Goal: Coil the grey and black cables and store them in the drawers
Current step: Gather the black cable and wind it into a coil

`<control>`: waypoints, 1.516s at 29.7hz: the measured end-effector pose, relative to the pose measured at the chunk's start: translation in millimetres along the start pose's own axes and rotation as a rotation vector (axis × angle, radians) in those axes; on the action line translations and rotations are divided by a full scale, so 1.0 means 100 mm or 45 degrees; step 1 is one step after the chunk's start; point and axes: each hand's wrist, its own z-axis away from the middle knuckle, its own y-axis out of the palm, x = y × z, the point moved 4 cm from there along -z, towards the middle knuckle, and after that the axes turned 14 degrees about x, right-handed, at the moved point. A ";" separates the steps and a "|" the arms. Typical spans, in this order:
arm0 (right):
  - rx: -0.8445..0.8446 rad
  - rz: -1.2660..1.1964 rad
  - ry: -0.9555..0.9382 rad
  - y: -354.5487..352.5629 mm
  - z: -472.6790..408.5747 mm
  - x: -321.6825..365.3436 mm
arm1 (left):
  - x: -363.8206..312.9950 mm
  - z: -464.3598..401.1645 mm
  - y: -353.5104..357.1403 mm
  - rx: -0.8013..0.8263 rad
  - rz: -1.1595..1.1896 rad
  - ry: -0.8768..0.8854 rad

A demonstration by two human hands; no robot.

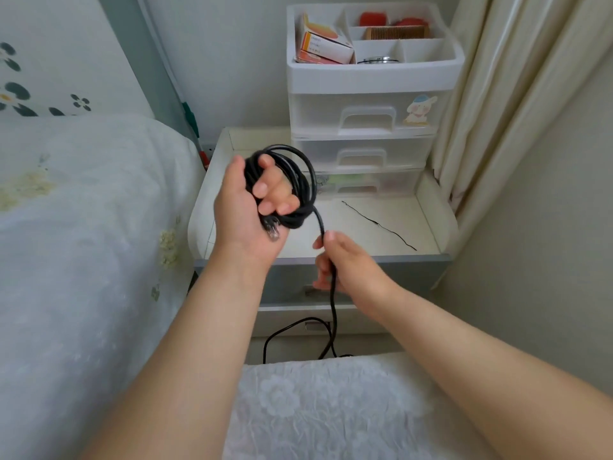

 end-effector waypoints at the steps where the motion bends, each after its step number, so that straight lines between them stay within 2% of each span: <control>1: 0.023 0.021 0.087 0.04 -0.01 -0.10 | -0.07 -0.02 -0.02 -0.061 -0.020 0.081; 4: -0.003 0.084 0.166 0.10 0.00 -0.24 | -0.14 -0.04 -0.06 -0.169 -0.080 0.186; 6: -0.116 0.295 0.134 0.07 0.03 -0.18 | -0.16 -0.05 -0.08 -0.212 -0.128 0.221; 8: -0.222 0.323 0.069 0.03 0.04 -0.12 | -0.20 -0.08 -0.11 -0.244 -0.238 0.260; 10: -0.295 0.306 0.031 -0.03 0.04 -0.03 | -0.23 -0.09 -0.12 -0.249 -0.359 0.289; 12: -0.326 0.523 0.004 -0.06 0.04 0.07 | -0.22 -0.10 -0.12 -0.207 -0.510 0.295; 15: -0.272 0.873 -0.042 0.01 0.03 0.22 | -0.13 -0.09 -0.05 -0.104 -1.069 0.263; 18: -0.223 1.029 -0.070 0.09 0.03 0.30 | 0.04 -0.06 0.01 0.037 -1.775 0.173; 20: -0.202 1.072 -0.060 0.08 0.03 0.35 | 0.13 -0.05 -0.03 0.119 -2.127 0.107; 22: -0.140 1.068 -0.041 0.05 0.05 0.41 | 0.19 -0.04 -0.08 0.158 -2.414 0.017; 24: -0.009 0.917 -0.029 0.01 0.06 0.44 | 0.23 -0.03 -0.12 0.194 -2.594 -0.034; 28: 0.369 0.437 0.015 -0.02 0.11 0.40 | 0.27 -0.05 -0.17 0.215 -2.835 -0.098; 31: 0.503 0.344 0.002 -0.08 0.13 0.40 | 0.27 -0.08 -0.22 0.152 -2.921 -0.212; 33: 0.435 0.387 -0.069 -0.14 0.12 0.44 | 0.28 -0.11 -0.23 0.122 -2.925 -0.274; 36: 0.158 0.504 -0.245 -0.24 0.07 0.46 | 0.29 -0.14 -0.28 0.078 -2.947 -0.418; 39: -0.177 0.928 -0.357 -0.38 -0.01 0.45 | 0.24 -0.16 -0.39 0.047 -2.853 -0.609; 41: -0.331 1.285 -0.196 -0.49 -0.09 0.40 | 0.18 -0.16 -0.44 0.016 -2.740 -0.718; 43: -0.411 1.622 0.024 -0.54 -0.19 0.31 | 0.14 -0.15 -0.42 0.010 -2.779 -0.770; 45: -0.411 1.725 0.236 -0.55 -0.23 0.18 | 0.10 -0.13 -0.37 -0.053 -2.922 -0.730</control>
